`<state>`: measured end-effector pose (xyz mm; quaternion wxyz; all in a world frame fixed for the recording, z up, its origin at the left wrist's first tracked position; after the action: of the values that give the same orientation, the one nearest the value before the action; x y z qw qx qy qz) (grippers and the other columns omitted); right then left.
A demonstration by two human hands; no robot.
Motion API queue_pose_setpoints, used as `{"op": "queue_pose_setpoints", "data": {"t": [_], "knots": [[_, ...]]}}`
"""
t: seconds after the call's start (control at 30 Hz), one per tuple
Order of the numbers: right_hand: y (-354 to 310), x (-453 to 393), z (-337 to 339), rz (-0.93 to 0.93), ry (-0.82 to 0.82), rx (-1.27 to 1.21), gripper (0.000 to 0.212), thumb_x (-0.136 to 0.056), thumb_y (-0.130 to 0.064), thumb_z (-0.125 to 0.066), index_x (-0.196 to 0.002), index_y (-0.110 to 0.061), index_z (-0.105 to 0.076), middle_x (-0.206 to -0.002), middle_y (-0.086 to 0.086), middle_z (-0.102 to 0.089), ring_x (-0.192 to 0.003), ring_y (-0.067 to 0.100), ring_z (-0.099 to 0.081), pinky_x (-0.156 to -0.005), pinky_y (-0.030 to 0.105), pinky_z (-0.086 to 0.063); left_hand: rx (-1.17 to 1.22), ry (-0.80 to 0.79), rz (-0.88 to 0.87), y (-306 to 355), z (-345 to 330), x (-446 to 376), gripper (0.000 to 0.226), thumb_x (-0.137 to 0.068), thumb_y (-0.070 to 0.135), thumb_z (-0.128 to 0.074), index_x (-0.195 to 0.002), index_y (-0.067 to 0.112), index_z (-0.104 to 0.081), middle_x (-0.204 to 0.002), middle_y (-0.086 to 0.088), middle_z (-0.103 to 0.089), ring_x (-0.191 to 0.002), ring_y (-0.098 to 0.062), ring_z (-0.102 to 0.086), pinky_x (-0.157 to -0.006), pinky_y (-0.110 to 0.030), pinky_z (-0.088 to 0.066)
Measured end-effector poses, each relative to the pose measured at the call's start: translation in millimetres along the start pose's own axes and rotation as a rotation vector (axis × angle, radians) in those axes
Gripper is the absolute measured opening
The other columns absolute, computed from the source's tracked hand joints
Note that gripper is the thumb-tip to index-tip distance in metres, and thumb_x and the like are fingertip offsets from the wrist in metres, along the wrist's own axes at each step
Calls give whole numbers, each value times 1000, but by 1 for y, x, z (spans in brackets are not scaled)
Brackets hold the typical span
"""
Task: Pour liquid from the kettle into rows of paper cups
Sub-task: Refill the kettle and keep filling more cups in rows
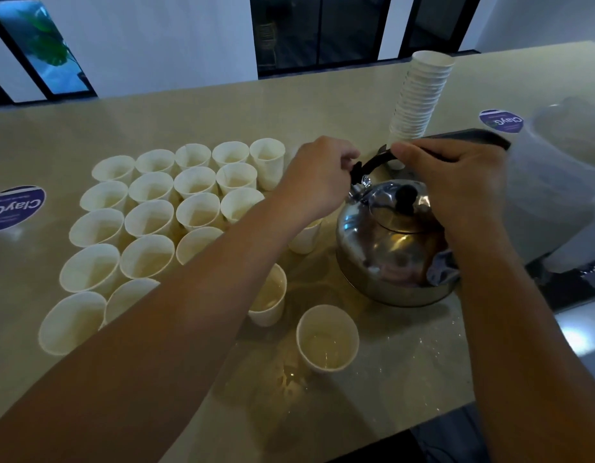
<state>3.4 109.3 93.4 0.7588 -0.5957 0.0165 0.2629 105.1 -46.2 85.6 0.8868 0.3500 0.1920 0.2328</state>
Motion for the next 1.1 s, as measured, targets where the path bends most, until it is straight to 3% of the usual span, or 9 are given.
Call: {"op": "queue_pose_setpoints", "data": {"t": [0.1,0.37,0.53,0.73,0.83,0.9,0.97,1.03,1.1], "knots": [[17,4,4,-52,39,-27,21,-78,-44,-82,-97,-34,-78,-81,-22,-74,-81,-5,-70,-74,10,-53,3,-37,-5,0,-17,0,28,-89,-2,-51,-106,10,-70,-105,-5,-73,-103,-22,-65,-91,-36,-51],[47,7,7,-178,67,-112,18,-80,-36,-82,-97,-29,-79,-82,-19,-75,-84,-5,-70,-72,8,-51,-67,-113,-16,-3,-45,-4,33,-93,4,-53,-120,14,-68,-114,-2,-71,-103,-20,-63,-88,-31,-50],[55,11,6,-204,82,-124,22,-82,-35,-81,-101,-25,-80,-86,-15,-77,-87,-3,-70,-77,12,-55,-69,-126,-9,-8,-54,-5,35,-95,11,-56,-129,17,-62,-124,-2,-67,-106,-20,-62,-94,-37,-51],[58,12,4,-182,25,-75,15,-86,-38,-76,-99,-31,-77,-83,-18,-75,-82,-3,-69,-76,17,-53,-89,-137,8,-14,-41,-4,37,-93,13,-60,-128,24,-64,-118,3,-68,-102,-15,-61,-92,-33,-50],[51,11,9,-106,-20,37,15,-90,-42,-70,-101,-33,-74,-77,-18,-71,-74,-3,-65,-73,25,-54,-241,-43,131,-39,-4,-4,29,-87,20,-64,-113,32,-70,-101,7,-69,-93,-17,-65,-83,-34,-52],[33,7,17,6,31,188,20,-92,-47,-66,-109,-36,-68,-89,-17,-68,-83,2,-65,-80,30,-56,-356,-8,236,-59,21,-4,18,-85,25,-70,-102,31,-72,-90,7,-68,-84,-17,-65,-73,-33,-51],[4,8,18,106,97,226,22,-92,-47,-67,-111,-36,-67,-92,-15,-68,-85,5,-66,-81,27,-56,-445,-26,309,-76,36,-3,9,-83,27,-74,-92,26,-74,-84,4,-70,-80,-19,-66,-71,-33,-53],[-15,11,-1,110,17,175,12,-92,-38,-70,-104,-35,-71,-84,-17,-70,-76,0,-68,-77,22,-57,-493,-57,336,-86,40,-3,8,-82,28,-77,-89,23,-76,-82,1,-71,-78,-21,-66,-72,-36,-54],[-19,20,-42,38,-226,244,8,-94,-29,-69,-99,-31,-75,-76,-14,-71,-66,1,-67,-71,23,-57,-509,-70,338,-92,38,-4,12,-82,27,-79,-92,22,-77,-84,0,-71,-79,-21,-66,-72,-37,-55]]}}
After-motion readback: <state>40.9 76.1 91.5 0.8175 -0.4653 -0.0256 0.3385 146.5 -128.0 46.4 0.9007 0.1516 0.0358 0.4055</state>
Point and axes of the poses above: each hand's wrist, its own x-axis away from the middle knuckle, its own z-axis out of the back of the hand, y = z × x, the point moved 8 cm from there along -x, towards the middle knuckle
